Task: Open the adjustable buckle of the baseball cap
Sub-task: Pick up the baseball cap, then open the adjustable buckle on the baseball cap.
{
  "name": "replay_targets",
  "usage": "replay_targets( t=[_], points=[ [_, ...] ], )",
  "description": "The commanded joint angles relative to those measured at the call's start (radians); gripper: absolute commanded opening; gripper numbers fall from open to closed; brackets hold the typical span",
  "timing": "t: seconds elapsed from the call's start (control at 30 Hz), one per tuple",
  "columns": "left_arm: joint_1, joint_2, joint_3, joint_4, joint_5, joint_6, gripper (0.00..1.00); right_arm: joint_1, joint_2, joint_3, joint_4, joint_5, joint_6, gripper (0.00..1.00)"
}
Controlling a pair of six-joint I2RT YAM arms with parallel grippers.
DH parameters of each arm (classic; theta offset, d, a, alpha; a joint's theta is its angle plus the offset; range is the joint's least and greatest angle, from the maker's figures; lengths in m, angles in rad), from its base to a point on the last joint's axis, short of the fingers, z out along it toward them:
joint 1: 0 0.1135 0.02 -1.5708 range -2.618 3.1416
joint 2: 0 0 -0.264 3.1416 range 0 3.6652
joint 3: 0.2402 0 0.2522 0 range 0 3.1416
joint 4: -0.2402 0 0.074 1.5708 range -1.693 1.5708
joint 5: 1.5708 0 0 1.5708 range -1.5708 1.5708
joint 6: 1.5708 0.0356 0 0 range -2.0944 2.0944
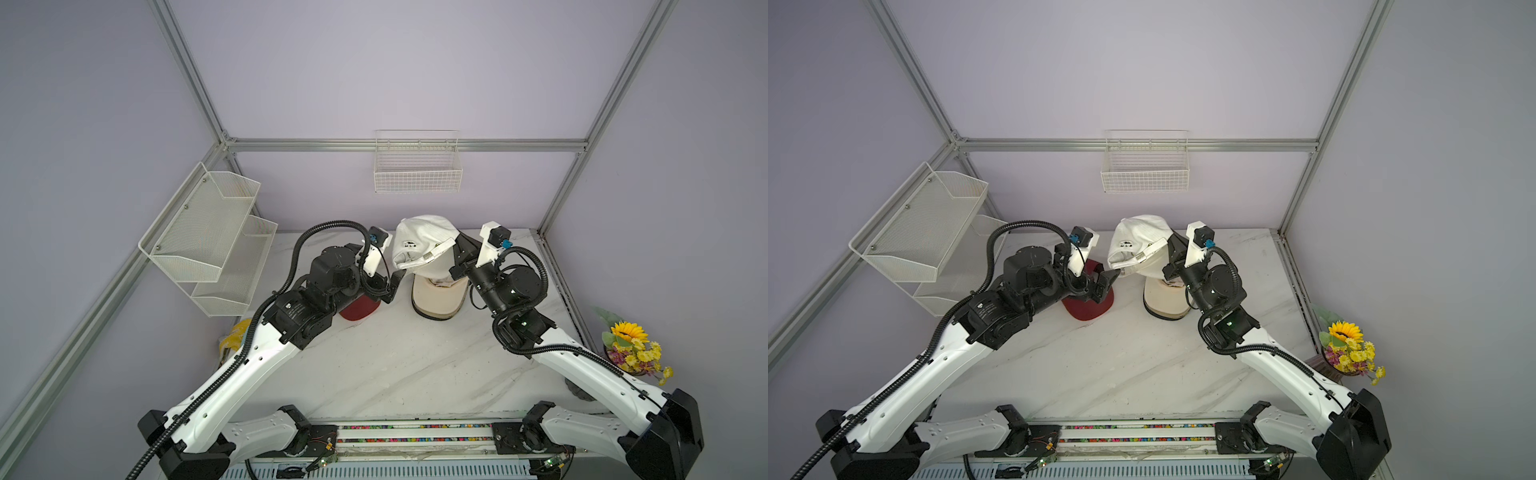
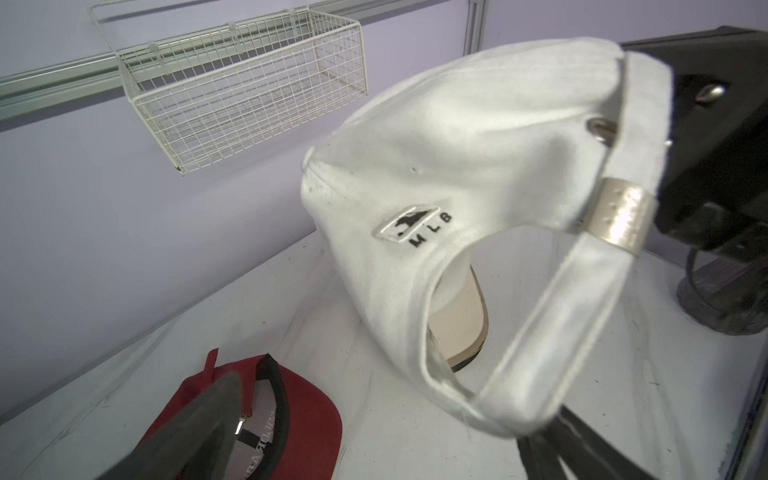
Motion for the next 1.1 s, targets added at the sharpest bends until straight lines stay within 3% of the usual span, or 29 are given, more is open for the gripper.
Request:
replay_targets(
  t=[0.0,0.17,0.53,0.7,0.8,0.9,1.07],
  points=[
    [0.005,-0.031,0.068,0.010,0.113,-0.037,1.00,-0.003,-0.005,0.034,-0.018,-0.004,-0.024,0.00],
    [-0.001,0.059,0.161,0.013,0.211,-0.067,1.00,-0.003,0.024,0.042,-0.029,-0.012,-0.028,0.00],
    [-0.034,0.340,0.409,0.028,0.256,-0.031,1.00,-0.002,0.041,0.051,-0.035,-0.071,0.011,0.00],
    [-0.034,0.402,0.479,0.027,0.301,-0.019,0.80,-0.003,0.044,0.059,-0.046,-0.097,0.033,0.00],
    [-0.033,0.411,0.490,0.027,0.302,-0.018,0.79,-0.003,0.040,0.057,-0.045,-0.096,0.036,0.00],
    [-0.034,0.407,0.490,0.026,0.313,-0.018,0.71,-0.002,0.042,0.060,-0.048,-0.095,0.035,0.00],
    [-0.033,0.400,0.488,0.026,0.332,-0.027,0.51,-0.003,0.048,0.061,-0.052,-0.085,0.032,0.00]
  ],
)
